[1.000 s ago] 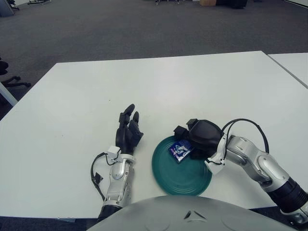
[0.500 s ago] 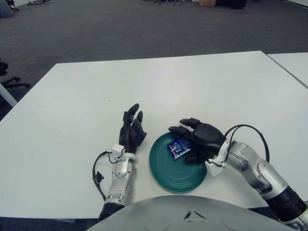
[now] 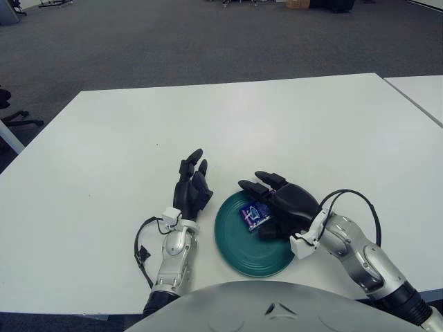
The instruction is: Put the gum into the plate.
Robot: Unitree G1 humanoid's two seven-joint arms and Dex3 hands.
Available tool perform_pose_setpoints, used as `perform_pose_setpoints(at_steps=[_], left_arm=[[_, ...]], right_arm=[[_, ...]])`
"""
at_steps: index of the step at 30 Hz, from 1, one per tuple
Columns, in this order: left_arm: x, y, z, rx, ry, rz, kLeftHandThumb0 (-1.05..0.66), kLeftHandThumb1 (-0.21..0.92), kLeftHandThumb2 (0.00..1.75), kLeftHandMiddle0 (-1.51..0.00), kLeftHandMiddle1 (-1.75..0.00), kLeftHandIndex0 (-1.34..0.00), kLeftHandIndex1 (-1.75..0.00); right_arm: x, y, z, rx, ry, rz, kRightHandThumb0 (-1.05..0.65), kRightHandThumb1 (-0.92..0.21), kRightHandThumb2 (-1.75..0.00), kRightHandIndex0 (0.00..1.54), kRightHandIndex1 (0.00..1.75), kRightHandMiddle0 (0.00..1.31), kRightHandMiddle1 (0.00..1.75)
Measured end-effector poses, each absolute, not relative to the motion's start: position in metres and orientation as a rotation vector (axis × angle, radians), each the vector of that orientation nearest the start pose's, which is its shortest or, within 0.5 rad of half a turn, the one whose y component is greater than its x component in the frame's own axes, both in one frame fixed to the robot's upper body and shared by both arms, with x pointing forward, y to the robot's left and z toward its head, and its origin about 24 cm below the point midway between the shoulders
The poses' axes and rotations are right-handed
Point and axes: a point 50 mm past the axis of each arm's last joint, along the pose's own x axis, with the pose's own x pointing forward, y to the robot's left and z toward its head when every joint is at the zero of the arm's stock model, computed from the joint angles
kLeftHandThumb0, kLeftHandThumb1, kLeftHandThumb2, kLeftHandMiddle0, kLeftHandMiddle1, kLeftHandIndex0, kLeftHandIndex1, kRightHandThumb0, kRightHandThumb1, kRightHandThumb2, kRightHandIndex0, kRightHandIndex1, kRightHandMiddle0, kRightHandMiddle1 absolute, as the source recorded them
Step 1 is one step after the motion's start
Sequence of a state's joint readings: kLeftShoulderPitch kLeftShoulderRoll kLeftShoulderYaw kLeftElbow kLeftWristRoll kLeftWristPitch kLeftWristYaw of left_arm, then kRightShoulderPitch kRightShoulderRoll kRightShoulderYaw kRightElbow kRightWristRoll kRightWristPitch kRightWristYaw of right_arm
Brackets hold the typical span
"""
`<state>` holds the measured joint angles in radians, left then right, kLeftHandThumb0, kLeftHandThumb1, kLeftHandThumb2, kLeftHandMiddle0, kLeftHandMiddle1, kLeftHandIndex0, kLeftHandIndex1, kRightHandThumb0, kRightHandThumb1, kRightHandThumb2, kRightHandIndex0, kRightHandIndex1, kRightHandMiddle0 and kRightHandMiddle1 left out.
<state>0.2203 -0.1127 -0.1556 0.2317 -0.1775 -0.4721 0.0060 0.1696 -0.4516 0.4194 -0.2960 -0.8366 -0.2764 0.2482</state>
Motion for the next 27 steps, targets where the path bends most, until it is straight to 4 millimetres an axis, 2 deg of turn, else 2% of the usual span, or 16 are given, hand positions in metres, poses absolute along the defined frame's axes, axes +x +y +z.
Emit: perform_pose_setpoints(at_steps=[11, 17, 21, 26, 27], left_arm=[[0.193, 0.111, -0.009, -0.269, -0.032, 0.014, -0.84, 0.92, 0.99, -0.31, -0.01, 0.00, -0.73], [0.193, 0.114, -0.010, -0.285, -0.033, 0.012, -0.85, 0.92, 0.96, -0.34, -0.02, 0.00, -0.79], [0.193, 0.116, -0.010, -0.295, -0.036, 0.008, -0.87, 0.92, 0.92, -0.37, -0.02, 0.00, -0.90], [0.192, 0.117, -0.010, -0.293, -0.036, 0.000, -0.89, 0.92, 0.90, -0.35, -0.01, -0.01, -0.95], [0.191, 0.117, -0.011, -0.291, -0.035, -0.001, -0.89, 0.92, 0.89, -0.34, -0.01, 0.00, -0.95]], right_arm=[[0.181, -0.092, 0.047, -0.895, -0.293, 0.717, -1.05, -0.92, -0.85, 0.00, 0.00, 0.05, 0.04], [0.198, -0.097, 0.049, -0.666, -0.255, 0.663, -1.05, -0.92, -0.87, 0.00, 0.00, 0.04, 0.05], [0.211, -0.102, 0.050, -0.474, -0.230, 0.598, -1.05, -0.92, -0.92, 0.00, 0.00, 0.03, 0.06], [0.221, -0.100, 0.043, -0.137, -0.172, 0.440, -1.04, -0.92, -0.98, 0.05, 0.02, 0.00, 0.27], [0.222, -0.100, 0.042, -0.076, -0.161, 0.400, -1.03, -0.92, -0.98, 0.09, 0.03, 0.00, 0.36]])
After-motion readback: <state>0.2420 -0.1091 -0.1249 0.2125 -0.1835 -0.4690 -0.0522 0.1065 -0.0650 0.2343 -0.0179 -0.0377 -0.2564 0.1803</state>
